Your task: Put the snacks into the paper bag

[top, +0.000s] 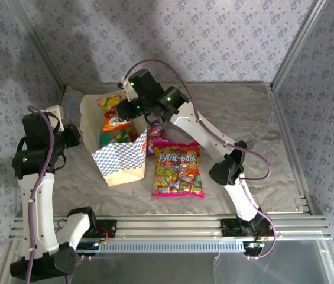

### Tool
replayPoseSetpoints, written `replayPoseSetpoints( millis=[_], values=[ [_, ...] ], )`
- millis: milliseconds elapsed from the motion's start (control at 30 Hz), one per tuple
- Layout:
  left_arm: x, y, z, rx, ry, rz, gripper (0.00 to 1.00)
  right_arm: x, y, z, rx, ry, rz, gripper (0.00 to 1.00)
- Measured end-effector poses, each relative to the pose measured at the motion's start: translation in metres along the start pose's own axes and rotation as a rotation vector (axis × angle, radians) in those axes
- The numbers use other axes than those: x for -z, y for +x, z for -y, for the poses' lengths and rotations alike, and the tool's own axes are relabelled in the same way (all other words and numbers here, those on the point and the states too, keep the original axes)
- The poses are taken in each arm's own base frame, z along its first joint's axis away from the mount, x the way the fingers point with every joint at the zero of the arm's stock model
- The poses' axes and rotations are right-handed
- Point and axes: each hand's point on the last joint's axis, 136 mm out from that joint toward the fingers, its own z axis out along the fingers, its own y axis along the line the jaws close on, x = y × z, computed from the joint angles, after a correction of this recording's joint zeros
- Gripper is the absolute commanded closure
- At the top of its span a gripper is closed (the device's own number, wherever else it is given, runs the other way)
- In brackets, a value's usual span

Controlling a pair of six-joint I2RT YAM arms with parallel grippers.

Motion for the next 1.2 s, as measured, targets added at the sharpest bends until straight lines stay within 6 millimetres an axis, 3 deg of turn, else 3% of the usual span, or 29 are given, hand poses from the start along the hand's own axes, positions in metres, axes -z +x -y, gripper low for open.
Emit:
replayPoseSetpoints(
  millis=[233,400,533,800,967,1200],
  values=[
    [-0.003,0.002,-0.001,-0.003,-0.001,-0.003,0.79,-0.015,-0.010,0.004,-0.032,0.006,0.045,0.82],
    [-0.005,0.002,-0.001,-0.008,0.000,0.000,0.79,-0.033,-0.013,0.007,-0.066,0.001,0.056,0.70],
    [-0.007,0.005,-0.002,-0.007,-0.002,-0.008,0.79,-0.038,-0.012,0.011,-0.087,0.003,0.055,0.54],
    [-0.008,0.005,-0.001,-0.007,0.002,-0.008,0.79,-0.035,-0.011,0.011,-0.083,0.007,0.047,0.45],
    [-0.008,0.005,-0.001,-0.006,0.003,-0.008,0.79,-0.018,-0.009,-0.003,-0.037,0.000,0.038,0.42],
    [-0.007,0.005,0.000,-0.006,0.011,-0.010,0.77,0.040,-0.022,-0.047,0.077,-0.037,0.110,0.40]
  ],
)
